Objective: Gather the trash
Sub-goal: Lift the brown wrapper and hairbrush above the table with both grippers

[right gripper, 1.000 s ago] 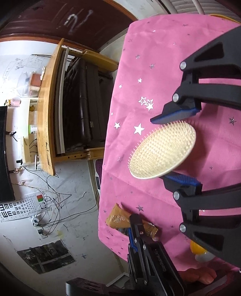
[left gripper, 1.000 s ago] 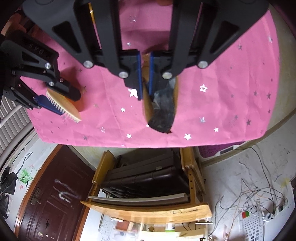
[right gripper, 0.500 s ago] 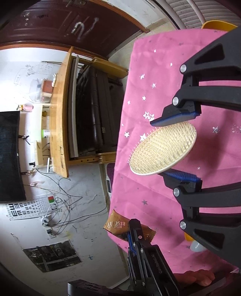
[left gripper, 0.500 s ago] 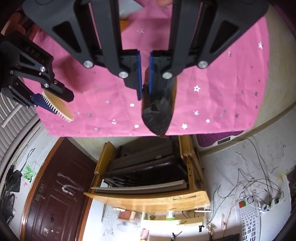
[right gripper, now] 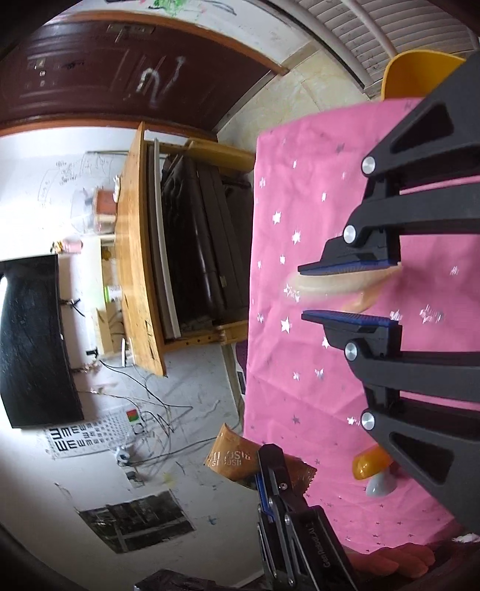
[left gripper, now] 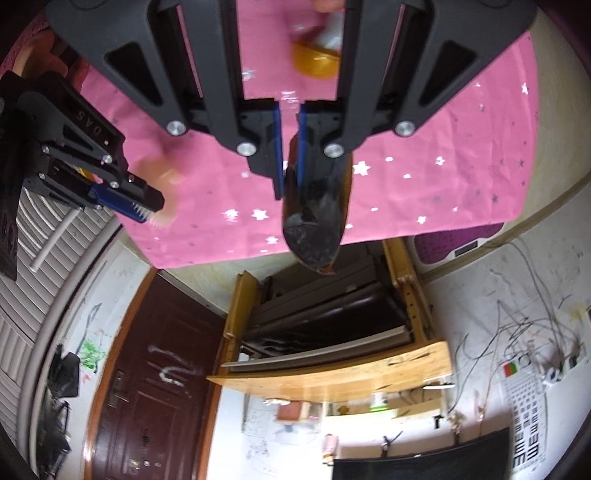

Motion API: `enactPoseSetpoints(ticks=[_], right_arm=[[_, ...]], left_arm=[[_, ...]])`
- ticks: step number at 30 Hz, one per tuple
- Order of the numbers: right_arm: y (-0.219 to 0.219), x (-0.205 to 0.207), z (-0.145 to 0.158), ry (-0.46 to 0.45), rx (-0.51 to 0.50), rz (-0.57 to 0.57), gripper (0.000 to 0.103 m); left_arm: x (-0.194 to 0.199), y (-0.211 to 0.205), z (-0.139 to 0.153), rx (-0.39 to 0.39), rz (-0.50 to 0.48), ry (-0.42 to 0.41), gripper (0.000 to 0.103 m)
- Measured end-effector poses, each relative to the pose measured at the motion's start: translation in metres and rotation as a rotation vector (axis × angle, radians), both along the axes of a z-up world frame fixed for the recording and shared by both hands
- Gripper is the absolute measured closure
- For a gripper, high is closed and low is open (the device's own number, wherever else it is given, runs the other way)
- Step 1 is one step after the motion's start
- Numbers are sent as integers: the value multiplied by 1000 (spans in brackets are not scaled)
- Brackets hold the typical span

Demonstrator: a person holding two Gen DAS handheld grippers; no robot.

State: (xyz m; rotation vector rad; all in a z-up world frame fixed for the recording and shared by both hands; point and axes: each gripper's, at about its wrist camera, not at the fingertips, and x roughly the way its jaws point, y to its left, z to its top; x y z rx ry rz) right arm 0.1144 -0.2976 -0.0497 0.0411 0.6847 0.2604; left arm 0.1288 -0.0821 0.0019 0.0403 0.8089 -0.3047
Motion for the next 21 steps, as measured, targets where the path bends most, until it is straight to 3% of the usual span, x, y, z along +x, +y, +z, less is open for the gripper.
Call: enactPoseSetpoints(ticks=[8, 11, 14, 19, 21], right_arm=[[-31, -1, -19, 61, 48, -17, 96], [-30, -6, -12, 29, 87, 41, 95], [-14, -8, -3, -3, 49, 97, 94], [23, 5, -10, 23, -65, 156, 85], [35, 13, -16, 37, -110, 155, 73]], left_arm=[[-2, -35, 0, 9, -49, 1, 98], [-3, -39, -1, 14, -53, 1, 97], [-1, -37, -2, 14, -46, 3, 97], [1, -29, -3, 10, -25, 6, 98], [2, -24, -5, 7, -18, 15, 98]])
